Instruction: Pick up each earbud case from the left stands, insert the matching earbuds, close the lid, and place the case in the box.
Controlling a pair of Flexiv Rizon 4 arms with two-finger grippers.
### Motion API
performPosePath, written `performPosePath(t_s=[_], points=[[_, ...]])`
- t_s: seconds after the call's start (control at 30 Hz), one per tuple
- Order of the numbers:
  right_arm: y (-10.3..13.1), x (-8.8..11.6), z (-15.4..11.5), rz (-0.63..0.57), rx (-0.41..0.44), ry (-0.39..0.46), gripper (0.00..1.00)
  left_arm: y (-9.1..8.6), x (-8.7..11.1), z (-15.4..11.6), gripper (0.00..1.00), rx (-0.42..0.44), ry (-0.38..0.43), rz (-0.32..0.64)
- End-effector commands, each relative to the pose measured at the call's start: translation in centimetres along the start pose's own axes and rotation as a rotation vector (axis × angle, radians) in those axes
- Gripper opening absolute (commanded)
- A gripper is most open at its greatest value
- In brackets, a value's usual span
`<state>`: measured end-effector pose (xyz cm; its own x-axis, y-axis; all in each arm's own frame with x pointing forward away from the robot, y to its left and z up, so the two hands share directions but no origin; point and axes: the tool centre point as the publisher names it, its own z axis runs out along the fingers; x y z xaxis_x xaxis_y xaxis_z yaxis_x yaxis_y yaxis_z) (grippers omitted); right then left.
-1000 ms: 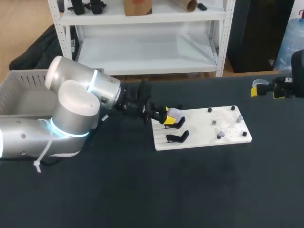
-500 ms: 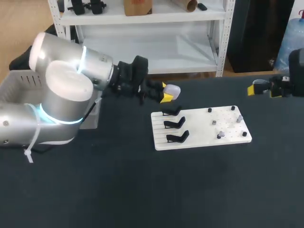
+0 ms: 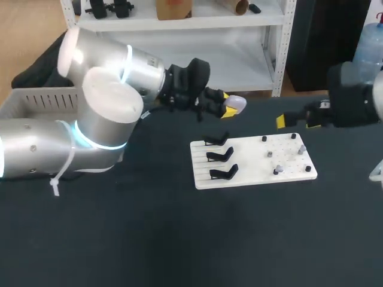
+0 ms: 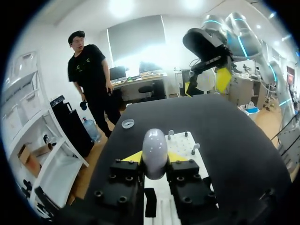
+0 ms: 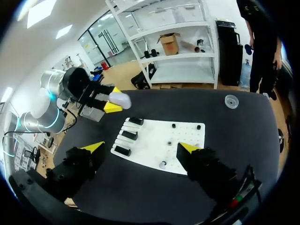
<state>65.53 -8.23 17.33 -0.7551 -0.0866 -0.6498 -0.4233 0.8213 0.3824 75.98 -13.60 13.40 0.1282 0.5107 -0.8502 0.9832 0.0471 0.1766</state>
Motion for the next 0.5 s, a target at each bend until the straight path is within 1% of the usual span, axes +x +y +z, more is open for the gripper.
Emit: performPosePath(t_s=[0.03,0.1,0.3,0.5], points=[[1.0,-0.1,1.4,-0.002,0.007,0.021,1.00,0.3,-0.7,1.4,0.00,0.029,-0.004,0.017],[1.2,-0.1,2.0,-0.005,0.009,0.030,1.00,-0.1,-1.0,1.5,0.00,0.038,-0.011,0.031],[1.4,-0.4,3.0,-0.003,0.002,0.050,1.00,-2.1,-2.3,1.3,0.00,0.056,-0.020,0.082],[1.8,-0.8,3.7,-0.011,-0.010,0.064,1.00,-2.6,-2.7,0.7,0.00,0.042,-0.027,0.107]])
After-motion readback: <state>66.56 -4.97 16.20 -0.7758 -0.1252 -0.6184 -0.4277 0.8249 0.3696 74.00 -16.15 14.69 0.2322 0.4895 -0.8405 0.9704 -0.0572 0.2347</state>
